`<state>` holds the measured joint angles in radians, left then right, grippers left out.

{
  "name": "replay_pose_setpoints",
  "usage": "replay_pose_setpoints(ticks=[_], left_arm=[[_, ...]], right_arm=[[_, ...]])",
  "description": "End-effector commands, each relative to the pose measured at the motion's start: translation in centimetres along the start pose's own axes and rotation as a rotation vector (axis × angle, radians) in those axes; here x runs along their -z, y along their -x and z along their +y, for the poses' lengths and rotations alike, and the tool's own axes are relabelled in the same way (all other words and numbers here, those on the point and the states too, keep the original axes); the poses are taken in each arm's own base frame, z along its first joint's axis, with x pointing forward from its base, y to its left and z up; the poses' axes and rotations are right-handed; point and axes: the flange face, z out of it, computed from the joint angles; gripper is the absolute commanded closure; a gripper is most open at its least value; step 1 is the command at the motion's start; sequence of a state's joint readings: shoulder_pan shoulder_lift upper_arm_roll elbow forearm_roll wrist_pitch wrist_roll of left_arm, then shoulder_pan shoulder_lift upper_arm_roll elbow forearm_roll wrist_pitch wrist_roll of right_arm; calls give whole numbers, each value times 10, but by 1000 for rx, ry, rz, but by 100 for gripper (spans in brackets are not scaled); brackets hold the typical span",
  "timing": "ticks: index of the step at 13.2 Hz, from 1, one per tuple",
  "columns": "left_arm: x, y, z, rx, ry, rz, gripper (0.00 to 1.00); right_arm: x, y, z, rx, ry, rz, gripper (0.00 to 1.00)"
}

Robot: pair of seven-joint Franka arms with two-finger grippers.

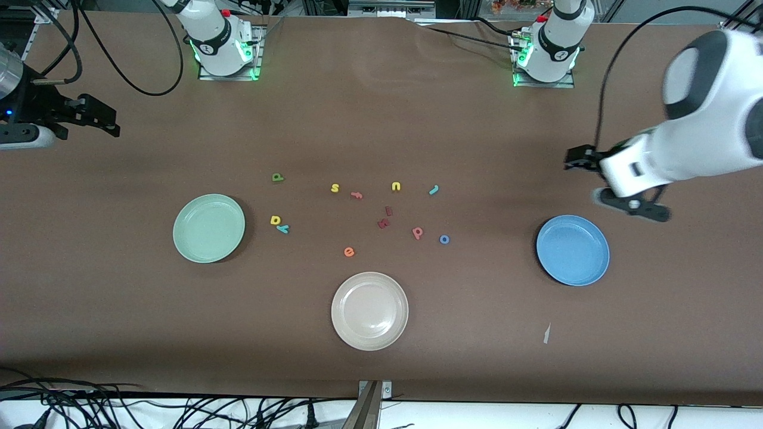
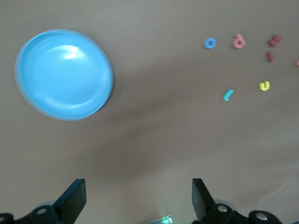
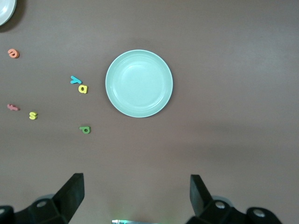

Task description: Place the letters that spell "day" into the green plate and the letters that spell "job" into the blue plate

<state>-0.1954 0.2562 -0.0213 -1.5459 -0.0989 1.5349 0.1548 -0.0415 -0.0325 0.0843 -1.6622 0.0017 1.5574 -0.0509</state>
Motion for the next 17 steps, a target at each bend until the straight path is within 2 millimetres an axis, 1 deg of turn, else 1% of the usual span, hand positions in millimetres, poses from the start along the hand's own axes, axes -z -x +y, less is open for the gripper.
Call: replay_pose_setpoints(ticks=[1,2,4,5,7,8,9,10,11,13,14,15,16,17], left_arm=[[-25,-33,72,-160,-71,23,0],[-46,-47,89,-203,-97,26,0],[-87,-70,134,-277,-116,48,0],[-101,-75,149,-302,-124,57,0],[-129,-80,160,-323,-130,78,0],[-143,-78,171,-344,-135,80,0],[-159,-74,185,-370,-142,83,0],[-174,-70,195,-388,-148,96,0],[-192,-66,198,-398,-153,109,0],[-222,-56,208,-411,-158,143,0],[-236,-49,211,-423,-162,157,0],[-250,-43,212,-430,-163,172,0],[-264,-37,213,-430,-165,179,0],[-275,-32,215,-429,-165,189,0]], right_arm=[[-9,-11,-27,26,2,-21,0],[-14,-16,-36,26,4,-23,0],[-21,-22,-58,34,5,-15,0],[-27,-25,-63,15,1,-26,0],[-42,-34,-80,-19,6,-35,0],[-47,-40,-91,-23,8,-17,0],[-56,-45,-98,-41,7,-16,0],[-63,-50,-105,-60,6,-18,0],[-68,-54,-112,-82,2,-6,0],[-80,-61,-129,-105,4,-1,0],[-86,-64,-132,-122,-3,2,0],[-89,-65,-142,-123,2,6,0],[-98,-66,-153,-135,5,0,0],[-105,-67,-156,-168,8,-12,0]])
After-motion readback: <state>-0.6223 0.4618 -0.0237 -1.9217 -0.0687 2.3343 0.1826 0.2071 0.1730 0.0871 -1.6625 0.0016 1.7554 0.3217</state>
